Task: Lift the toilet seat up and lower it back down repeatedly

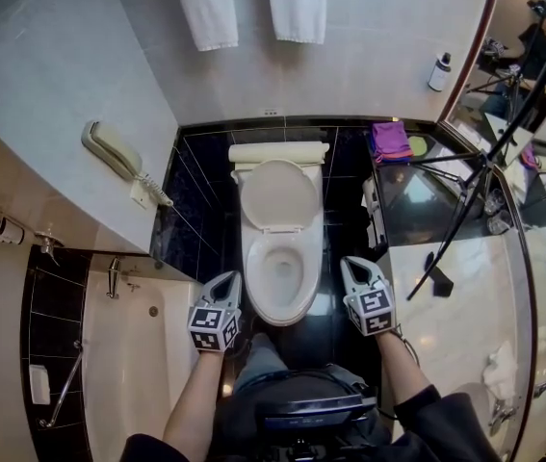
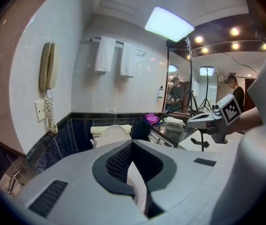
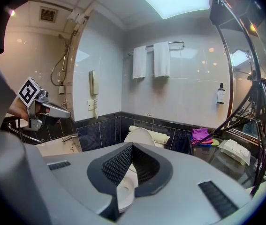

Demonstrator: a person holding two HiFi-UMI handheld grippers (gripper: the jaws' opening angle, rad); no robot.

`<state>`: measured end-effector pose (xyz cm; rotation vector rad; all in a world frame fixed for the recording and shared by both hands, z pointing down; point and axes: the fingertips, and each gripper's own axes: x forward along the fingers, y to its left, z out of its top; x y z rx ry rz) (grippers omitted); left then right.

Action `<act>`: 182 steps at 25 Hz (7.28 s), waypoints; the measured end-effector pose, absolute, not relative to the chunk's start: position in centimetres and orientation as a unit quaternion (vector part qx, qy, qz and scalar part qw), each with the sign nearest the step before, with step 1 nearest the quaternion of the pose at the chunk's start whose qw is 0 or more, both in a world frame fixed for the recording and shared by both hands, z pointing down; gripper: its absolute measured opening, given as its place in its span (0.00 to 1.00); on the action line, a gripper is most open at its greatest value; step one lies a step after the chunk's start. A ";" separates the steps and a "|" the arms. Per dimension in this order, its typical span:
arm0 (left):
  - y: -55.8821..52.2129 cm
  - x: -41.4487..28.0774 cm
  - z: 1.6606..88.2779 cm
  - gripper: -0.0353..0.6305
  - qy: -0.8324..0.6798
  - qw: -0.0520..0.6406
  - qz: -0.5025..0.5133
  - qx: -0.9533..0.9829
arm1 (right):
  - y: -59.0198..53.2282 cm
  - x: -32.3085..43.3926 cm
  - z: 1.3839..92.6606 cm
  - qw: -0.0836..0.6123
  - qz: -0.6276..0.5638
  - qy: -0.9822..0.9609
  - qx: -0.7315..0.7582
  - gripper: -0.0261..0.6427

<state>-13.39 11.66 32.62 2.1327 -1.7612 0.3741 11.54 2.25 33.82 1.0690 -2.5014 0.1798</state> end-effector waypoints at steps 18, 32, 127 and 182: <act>12.1 -13.8 32.7 0.05 -0.632 0.144 0.143 0.748 | 2.8 11.0 36.1 0.218 0.088 -0.898 0.372 0.07; 9.0 -13.5 39.4 0.05 -0.601 0.137 0.189 0.765 | 3.1 11.5 53.9 0.234 0.346 -0.822 0.387 0.40; 2.6 -11.9 64.7 0.05 -0.566 0.307 0.218 0.733 | -7.6 5.9 69.5 0.093 0.661 -0.630 0.396 0.24; -22.7 -18.9 53.1 0.05 -0.575 0.200 0.228 0.760 | -15.7 2.4 48.1 0.175 0.279 -0.846 0.419 0.06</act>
